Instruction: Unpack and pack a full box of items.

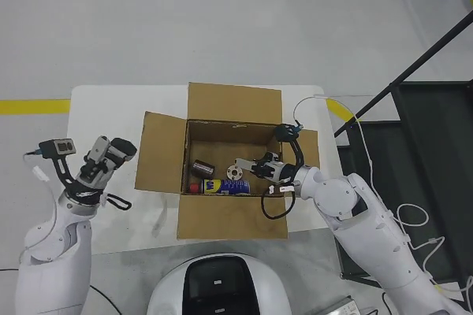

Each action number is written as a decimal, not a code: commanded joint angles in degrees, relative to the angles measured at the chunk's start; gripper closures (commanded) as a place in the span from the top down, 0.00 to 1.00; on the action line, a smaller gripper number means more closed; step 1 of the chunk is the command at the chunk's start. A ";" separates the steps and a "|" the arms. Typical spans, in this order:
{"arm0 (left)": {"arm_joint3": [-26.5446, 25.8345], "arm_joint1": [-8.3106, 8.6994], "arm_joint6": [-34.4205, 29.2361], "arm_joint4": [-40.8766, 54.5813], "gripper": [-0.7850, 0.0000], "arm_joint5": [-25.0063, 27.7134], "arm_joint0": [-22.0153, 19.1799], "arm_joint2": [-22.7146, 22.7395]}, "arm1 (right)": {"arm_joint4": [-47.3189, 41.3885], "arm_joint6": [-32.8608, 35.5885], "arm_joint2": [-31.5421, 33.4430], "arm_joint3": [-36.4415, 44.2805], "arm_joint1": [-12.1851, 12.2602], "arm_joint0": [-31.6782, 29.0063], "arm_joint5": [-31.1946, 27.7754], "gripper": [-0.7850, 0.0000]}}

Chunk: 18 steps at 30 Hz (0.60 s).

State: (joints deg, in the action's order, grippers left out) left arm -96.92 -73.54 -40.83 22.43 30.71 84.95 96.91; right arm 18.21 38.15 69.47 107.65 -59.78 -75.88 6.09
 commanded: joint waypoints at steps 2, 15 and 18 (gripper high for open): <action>-1.82 0.00 4.77 1.89 1.00 1.72 2.49 2.82 | 0.00 0.00 0.00 0.00 0.00 0.00 0.00 1.00; -2.69 -0.32 17.60 -2.49 1.00 -3.73 2.36 3.19 | 0.00 0.00 0.00 0.00 0.00 0.00 0.00 1.00; -2.69 -0.32 17.60 -2.49 1.00 -3.73 2.36 3.19 | 0.14 -0.23 0.05 -0.10 -0.01 0.11 0.06 1.00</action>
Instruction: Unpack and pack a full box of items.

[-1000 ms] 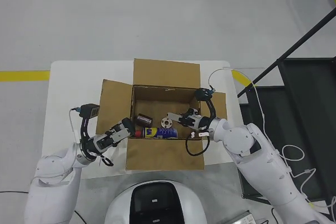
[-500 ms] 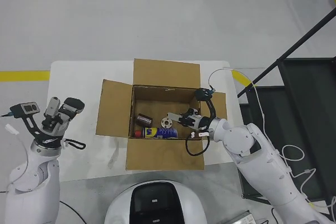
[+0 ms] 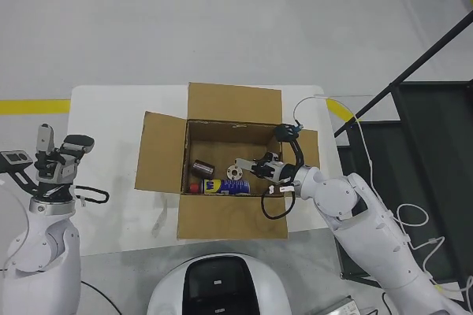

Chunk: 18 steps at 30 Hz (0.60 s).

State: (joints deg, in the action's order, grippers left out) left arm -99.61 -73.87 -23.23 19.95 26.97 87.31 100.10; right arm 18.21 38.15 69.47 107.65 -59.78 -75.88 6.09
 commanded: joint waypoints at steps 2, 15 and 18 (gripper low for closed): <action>0.00 0.00 0.00 -0.01 1.00 0.00 0.00 0.00 | 0.86 -0.38 -0.67 -0.66 -0.17 1.26 0.03 1.00; 0.00 0.00 0.00 -0.01 1.00 0.00 0.00 0.00 | 29.05 6.19 -19.08 -12.18 -3.09 21.28 -10.29 1.00; 0.00 0.00 0.00 -0.01 1.00 0.00 0.00 0.00 | 31.43 5.67 -21.41 -14.59 -3.82 23.28 -11.12 1.00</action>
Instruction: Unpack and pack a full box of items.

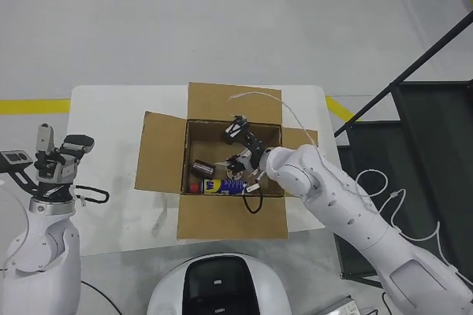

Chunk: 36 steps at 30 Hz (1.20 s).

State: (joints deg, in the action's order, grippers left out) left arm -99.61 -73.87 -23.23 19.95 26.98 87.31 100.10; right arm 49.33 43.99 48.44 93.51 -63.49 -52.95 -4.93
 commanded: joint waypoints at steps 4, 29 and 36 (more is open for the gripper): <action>0.00 0.00 0.00 -0.01 1.00 0.00 0.00 0.00 | 0.31 -0.17 -0.37 -0.44 -0.11 0.34 -0.10 1.00; 0.00 0.00 0.00 -0.01 1.00 0.00 0.00 0.00 | -6.36 2.13 -15.32 -26.21 -8.47 20.33 -24.64 1.00; 0.00 0.00 0.00 -0.01 1.00 0.00 0.00 0.00 | -6.42 -0.62 -21.15 -35.69 -13.24 23.61 -25.70 1.00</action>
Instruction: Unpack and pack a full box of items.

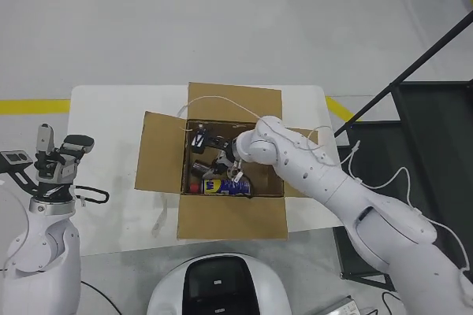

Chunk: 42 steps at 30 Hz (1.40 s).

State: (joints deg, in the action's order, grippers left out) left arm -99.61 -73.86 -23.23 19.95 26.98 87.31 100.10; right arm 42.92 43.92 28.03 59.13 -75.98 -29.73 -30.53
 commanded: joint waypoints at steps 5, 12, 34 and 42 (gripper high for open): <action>0.00 0.00 0.00 0.00 1.00 0.00 0.00 0.00 | 0.66 -2.88 -3.33 -6.40 -3.73 1.81 -0.12 1.00; 0.00 0.00 0.00 0.00 1.00 0.00 0.00 0.00 | 1.92 -5.05 -5.65 -12.46 -7.11 2.81 -0.49 1.00; 0.00 0.00 0.00 0.00 1.00 0.00 0.00 0.00 | 4.93 -10.92 -5.57 -24.27 -11.39 3.50 -2.96 0.00; 0.00 0.00 0.00 0.00 1.00 0.00 0.00 0.00 | 8.36 -13.93 -2.91 -20.75 -9.13 3.82 -6.13 0.00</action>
State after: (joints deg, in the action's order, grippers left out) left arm -99.61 -73.87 -23.23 19.95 26.98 87.31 100.10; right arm 50.89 29.36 24.89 37.83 -85.42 -25.74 -36.68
